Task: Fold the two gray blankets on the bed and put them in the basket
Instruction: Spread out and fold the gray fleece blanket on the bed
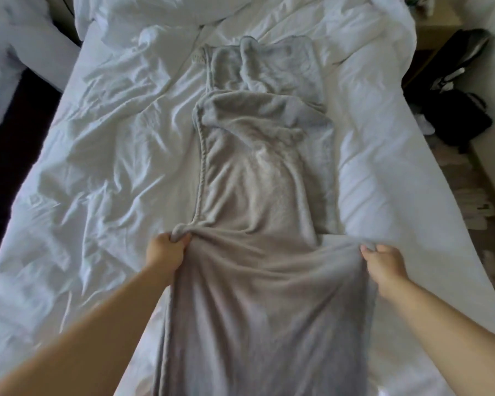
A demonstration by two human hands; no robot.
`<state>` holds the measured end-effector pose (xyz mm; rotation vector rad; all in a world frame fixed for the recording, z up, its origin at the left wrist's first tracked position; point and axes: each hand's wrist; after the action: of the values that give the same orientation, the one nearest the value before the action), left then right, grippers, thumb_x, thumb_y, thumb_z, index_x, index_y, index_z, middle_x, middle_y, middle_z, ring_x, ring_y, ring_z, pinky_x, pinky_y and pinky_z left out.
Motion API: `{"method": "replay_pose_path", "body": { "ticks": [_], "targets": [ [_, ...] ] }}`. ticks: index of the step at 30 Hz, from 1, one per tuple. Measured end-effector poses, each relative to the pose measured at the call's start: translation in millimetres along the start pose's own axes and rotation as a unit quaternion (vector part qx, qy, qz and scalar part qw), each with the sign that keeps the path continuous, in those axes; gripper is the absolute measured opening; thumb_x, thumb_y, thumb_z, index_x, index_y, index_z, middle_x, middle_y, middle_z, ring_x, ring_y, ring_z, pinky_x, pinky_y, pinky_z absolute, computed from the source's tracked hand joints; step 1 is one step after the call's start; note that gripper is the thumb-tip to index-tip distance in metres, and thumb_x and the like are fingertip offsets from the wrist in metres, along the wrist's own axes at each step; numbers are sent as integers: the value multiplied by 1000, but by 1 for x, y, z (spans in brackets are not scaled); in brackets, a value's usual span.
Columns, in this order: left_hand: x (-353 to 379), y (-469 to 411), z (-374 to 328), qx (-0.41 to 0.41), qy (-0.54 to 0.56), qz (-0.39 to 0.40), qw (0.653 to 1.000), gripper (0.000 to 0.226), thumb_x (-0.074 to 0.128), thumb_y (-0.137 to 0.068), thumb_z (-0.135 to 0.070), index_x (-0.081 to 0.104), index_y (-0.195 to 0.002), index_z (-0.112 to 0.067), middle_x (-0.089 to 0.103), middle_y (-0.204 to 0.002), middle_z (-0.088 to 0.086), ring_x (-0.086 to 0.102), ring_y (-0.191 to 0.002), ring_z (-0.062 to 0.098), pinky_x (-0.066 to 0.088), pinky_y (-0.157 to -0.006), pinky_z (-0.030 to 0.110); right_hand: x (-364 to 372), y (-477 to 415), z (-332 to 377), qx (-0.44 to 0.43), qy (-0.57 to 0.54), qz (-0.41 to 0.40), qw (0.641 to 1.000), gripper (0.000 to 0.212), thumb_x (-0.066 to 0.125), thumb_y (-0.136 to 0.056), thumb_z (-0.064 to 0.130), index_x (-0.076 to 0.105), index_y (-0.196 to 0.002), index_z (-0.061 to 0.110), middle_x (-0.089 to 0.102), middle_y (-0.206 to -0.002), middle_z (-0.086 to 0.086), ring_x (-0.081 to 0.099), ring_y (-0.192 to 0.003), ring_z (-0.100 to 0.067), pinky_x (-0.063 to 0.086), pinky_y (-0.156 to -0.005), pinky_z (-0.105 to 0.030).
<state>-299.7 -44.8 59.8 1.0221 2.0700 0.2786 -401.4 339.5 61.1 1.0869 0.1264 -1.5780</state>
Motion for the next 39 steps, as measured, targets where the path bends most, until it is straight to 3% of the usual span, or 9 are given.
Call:
{"method": "replay_pose_path", "body": {
  "ticks": [3, 7, 10, 15, 18, 23, 28, 33, 39],
  "targets": [
    [-22, -40, -77, 36, 125, -83, 988, 32, 66, -82, -48, 63, -85, -17, 64, -81, 8, 60, -78, 23, 52, -70, 37, -26, -39, 77, -50, -146, -60, 986, 35, 60, -89, 34, 53, -64, 10, 52, -69, -12, 51, -69, -21, 41, -57, -27],
    [-39, -69, -122, -6, 118, 17, 993, 49, 68, -76, -57, 58, -90, -12, 58, -73, 0, 56, -65, 15, 48, -63, 24, -47, -75, 127, -55, -99, -28, 993, 35, 59, -82, 56, 52, -81, 22, 46, -72, -5, 43, -60, -21, 35, -55, -29],
    [-21, -60, -81, -41, -26, 76, 996, 39, 71, -82, -41, 45, -73, -15, 41, -56, 0, 38, -47, 14, 31, -37, 17, -36, -76, 86, 8, 7, 25, 1000, 33, 64, -87, 43, 50, -73, 16, 43, -68, -7, 39, -57, -22, 29, -52, -28],
    [25, -41, 58, -165, -99, 104, 976, 54, 70, -84, -38, 58, -109, 8, 59, -99, 24, 58, -88, 34, 47, -79, 39, 7, -53, -40, 138, 43, 103, 984, 27, 65, -89, 29, 65, -87, 2, 65, -89, -19, 60, -79, -31, 48, -70, -32],
    [39, -36, 101, -219, -65, 58, 972, 53, 66, -85, -46, 62, -98, 5, 58, -82, 21, 55, -66, 31, 48, -60, 40, 26, -45, -87, 173, 10, 101, 980, 39, 68, -87, 26, 65, -116, 0, 65, -117, -20, 61, -109, -35, 49, -95, -46],
    [58, -31, 115, -262, 129, 39, 956, 35, 64, -88, -40, 58, -83, -6, 54, -47, 8, 44, -36, 17, 36, -39, 18, 52, -35, -110, 218, -92, 106, 966, 19, 65, -89, 19, 65, -104, 7, 63, -95, -18, 60, -75, -30, 51, -59, -31],
    [60, -21, 114, -272, 148, -4, 951, 21, 55, -95, -26, 57, -103, -7, 55, -75, 12, 54, -67, 26, 46, -59, 33, 56, -14, -111, 230, -129, 64, 963, 16, 60, -93, 21, 62, -87, 6, 59, -75, -13, 53, -57, -24, 47, -51, -28],
    [14, -16, 36, -276, 247, -20, 929, 9, 46, -94, -6, 49, -102, -5, 50, -78, 14, 52, -61, 24, 49, -33, 26, 11, -5, -41, 236, -237, 16, 942, 18, 59, -93, 15, 55, -77, 9, 48, -66, -11, 43, -51, -20, 39, -33, -18],
    [-109, 20, -162, -71, 464, 24, 883, 18, 56, -87, -11, 47, -72, -14, 44, -64, 5, 46, -37, 10, 40, -34, 14, -143, 19, 153, 25, -390, -30, 920, 14, 61, -91, 15, 56, -77, 15, 46, -70, -7, 40, -53, -17, 42, -45, -28]
  ]
}}
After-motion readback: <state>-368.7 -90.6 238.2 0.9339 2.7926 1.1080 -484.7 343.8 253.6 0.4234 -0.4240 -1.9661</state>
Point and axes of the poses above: each hand's wrist, its own y-axis away from the middle knuckle, its own x-axis out of the palm, z = x × y
